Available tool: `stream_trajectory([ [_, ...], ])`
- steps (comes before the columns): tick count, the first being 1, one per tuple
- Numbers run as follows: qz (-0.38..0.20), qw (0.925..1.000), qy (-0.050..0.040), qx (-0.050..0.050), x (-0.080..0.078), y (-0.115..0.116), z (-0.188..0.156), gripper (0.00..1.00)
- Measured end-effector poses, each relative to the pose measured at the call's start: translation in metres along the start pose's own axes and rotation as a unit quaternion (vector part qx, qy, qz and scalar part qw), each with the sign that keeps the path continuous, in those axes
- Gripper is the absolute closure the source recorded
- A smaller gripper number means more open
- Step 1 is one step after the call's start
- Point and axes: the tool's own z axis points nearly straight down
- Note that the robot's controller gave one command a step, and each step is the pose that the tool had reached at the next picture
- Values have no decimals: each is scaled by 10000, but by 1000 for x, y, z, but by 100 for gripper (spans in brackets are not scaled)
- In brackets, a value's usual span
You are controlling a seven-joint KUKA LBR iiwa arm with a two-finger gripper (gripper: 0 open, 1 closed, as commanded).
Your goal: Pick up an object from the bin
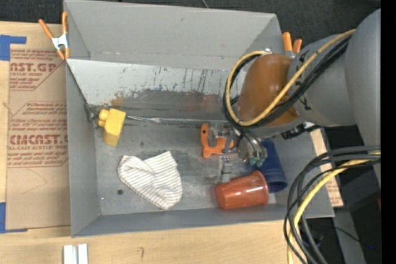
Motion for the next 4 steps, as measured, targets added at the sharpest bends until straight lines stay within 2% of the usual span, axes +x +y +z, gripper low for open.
stream_trajectory([
  [1, 0, 10000, 10, 3, 1, 0, 0, 100],
  [2, 1, 10000, 10, 4, 1, 0, 0, 100],
  [3, 118, 9999, 48, -7, -13, -21, -38, 100],
  [4, 247, 9997, -26, 22, -22, -5, -54, 100],
])
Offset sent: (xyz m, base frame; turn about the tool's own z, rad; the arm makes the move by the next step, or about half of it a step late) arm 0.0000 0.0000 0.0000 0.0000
